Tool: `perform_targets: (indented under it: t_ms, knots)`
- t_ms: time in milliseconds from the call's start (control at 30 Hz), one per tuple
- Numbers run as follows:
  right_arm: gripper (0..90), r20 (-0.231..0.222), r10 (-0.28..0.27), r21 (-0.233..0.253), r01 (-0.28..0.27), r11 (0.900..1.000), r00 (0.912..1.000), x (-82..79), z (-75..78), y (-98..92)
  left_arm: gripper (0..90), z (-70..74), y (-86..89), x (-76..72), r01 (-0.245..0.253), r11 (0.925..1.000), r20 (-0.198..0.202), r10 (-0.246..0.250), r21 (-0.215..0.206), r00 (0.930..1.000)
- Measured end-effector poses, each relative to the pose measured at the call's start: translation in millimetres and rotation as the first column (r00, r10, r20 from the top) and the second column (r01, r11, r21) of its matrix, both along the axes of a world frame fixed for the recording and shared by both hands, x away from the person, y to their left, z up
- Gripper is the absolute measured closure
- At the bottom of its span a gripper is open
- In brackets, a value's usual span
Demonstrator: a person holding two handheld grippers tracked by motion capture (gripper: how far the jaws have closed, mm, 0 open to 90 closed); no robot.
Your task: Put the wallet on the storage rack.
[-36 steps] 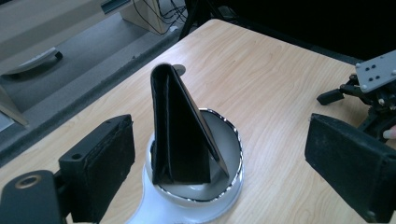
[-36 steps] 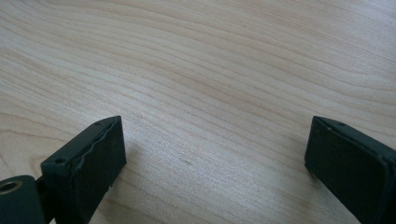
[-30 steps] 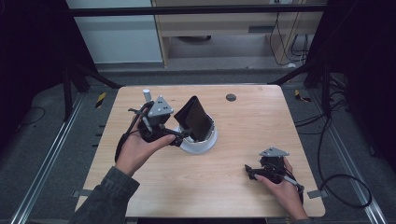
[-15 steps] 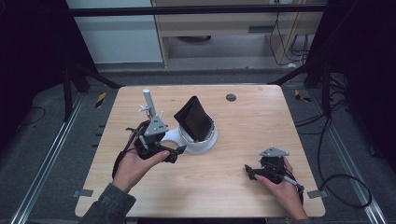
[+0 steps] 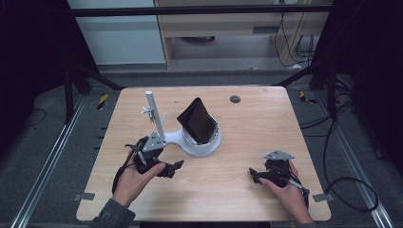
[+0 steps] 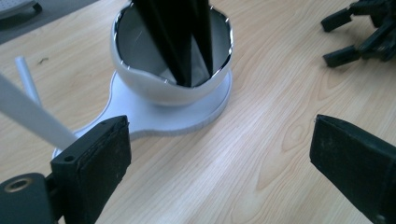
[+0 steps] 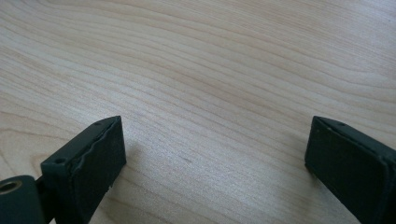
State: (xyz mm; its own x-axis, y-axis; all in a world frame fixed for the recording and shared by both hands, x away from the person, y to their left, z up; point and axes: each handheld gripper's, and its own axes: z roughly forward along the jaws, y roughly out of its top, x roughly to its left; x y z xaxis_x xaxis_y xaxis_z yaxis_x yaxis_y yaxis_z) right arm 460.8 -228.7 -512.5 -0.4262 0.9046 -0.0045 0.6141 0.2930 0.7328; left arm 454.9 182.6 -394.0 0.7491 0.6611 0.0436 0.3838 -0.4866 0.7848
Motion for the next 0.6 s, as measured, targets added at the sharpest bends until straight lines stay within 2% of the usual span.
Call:
perform_targets:
  t_ms: [333, 600]
  knots:
    - [5.4, 0.0, -0.001, -0.001, 0.001, 1.0, 1.0, 0.0, 0.0, -0.1, 6.2, -25.6, 24.8, -0.4, -0.053, 0.9977, -0.017, 0.054, 0.043, 0.9984]
    - [5.4, 0.0, -0.001, -0.001, 0.001, 1.0, 1.0, 0.0, 0.0, 0.0, 6.4, -47.0, 43.9, -0.2, -0.097, 0.9938, -0.05, 0.1, 0.054, 0.9937]
